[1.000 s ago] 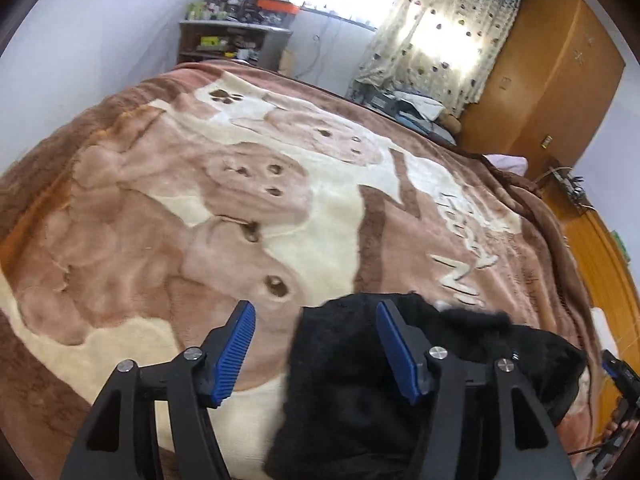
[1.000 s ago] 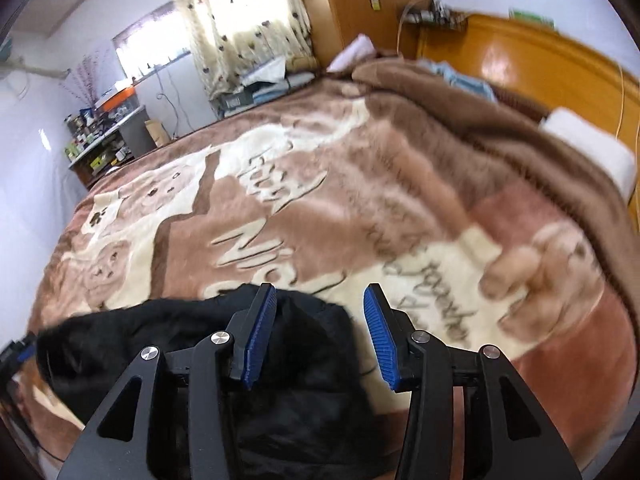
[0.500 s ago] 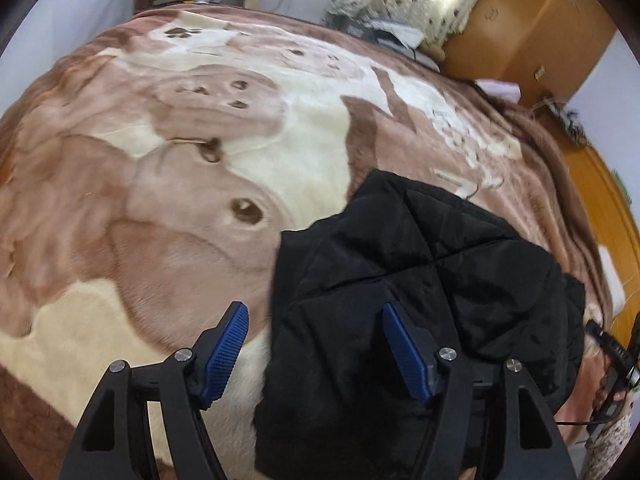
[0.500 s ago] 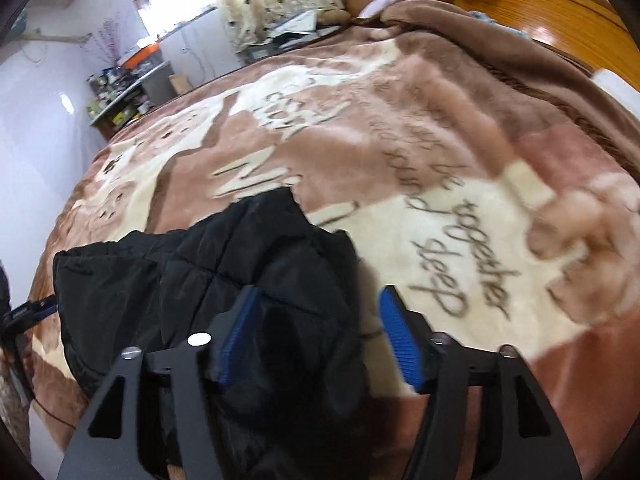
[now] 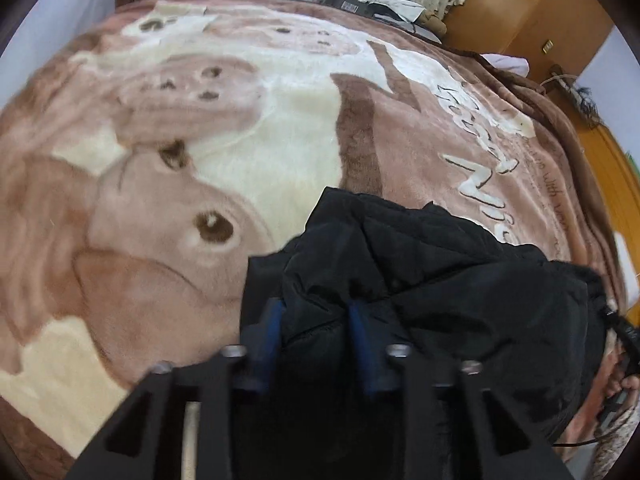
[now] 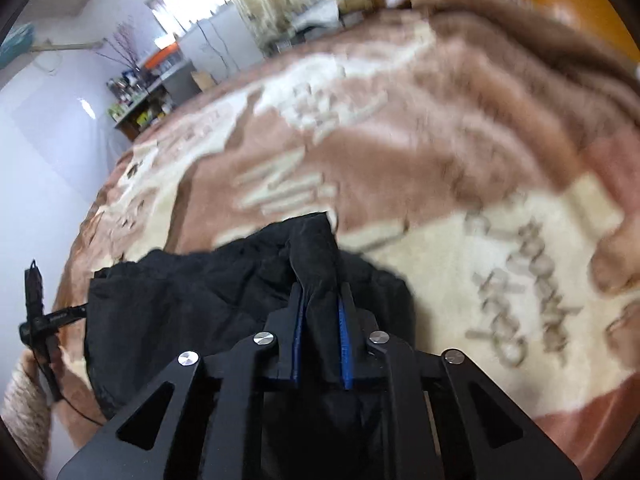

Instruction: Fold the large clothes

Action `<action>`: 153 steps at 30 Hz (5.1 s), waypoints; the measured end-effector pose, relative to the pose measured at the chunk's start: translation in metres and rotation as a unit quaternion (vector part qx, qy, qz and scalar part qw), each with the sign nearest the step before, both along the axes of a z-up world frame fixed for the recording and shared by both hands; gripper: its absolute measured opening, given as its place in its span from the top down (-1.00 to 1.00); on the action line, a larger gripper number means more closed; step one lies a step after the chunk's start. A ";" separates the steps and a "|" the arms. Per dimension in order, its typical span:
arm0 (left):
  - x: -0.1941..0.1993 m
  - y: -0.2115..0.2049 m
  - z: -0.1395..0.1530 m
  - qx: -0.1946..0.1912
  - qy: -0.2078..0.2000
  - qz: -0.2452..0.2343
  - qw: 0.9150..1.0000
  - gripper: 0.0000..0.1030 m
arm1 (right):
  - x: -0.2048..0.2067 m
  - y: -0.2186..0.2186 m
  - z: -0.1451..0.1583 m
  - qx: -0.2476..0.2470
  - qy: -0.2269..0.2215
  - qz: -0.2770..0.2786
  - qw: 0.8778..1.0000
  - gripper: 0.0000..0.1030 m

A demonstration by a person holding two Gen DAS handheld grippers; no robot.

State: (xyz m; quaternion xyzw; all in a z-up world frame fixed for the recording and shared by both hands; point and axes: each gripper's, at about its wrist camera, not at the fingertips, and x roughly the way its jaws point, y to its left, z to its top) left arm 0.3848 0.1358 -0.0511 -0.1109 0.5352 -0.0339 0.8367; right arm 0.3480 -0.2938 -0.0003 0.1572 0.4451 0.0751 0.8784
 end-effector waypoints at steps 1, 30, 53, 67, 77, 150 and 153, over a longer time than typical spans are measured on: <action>0.001 0.001 0.005 -0.001 -0.010 0.005 1.000 0.59 | -0.001 0.001 0.006 -0.005 -0.014 -0.004 1.000 0.75; -0.042 -0.005 0.057 0.032 -0.066 0.035 0.997 -0.31 | -0.025 0.039 0.058 -0.137 -0.043 -0.054 0.988 0.16; -0.041 -0.150 -0.057 0.110 -0.014 -0.086 0.990 -0.77 | -0.026 0.165 -0.077 -0.155 0.048 0.051 0.985 -0.06; -0.035 -0.132 -0.044 0.075 -0.006 -0.077 0.994 -0.77 | -0.024 0.157 -0.067 -0.133 0.063 0.056 0.988 -0.05; -0.064 -0.066 -0.021 0.128 -0.030 -0.039 0.991 -0.72 | -0.064 0.085 -0.035 -0.159 0.029 0.008 0.987 -0.05; -0.009 0.064 -0.097 -0.113 0.120 -0.072 0.984 -1.00 | -0.040 -0.024 -0.101 0.134 0.135 0.079 0.979 -0.73; -0.008 0.067 -0.104 -0.123 0.123 -0.074 0.982 -1.00 | -0.034 -0.022 -0.110 0.156 0.143 0.091 0.973 -0.73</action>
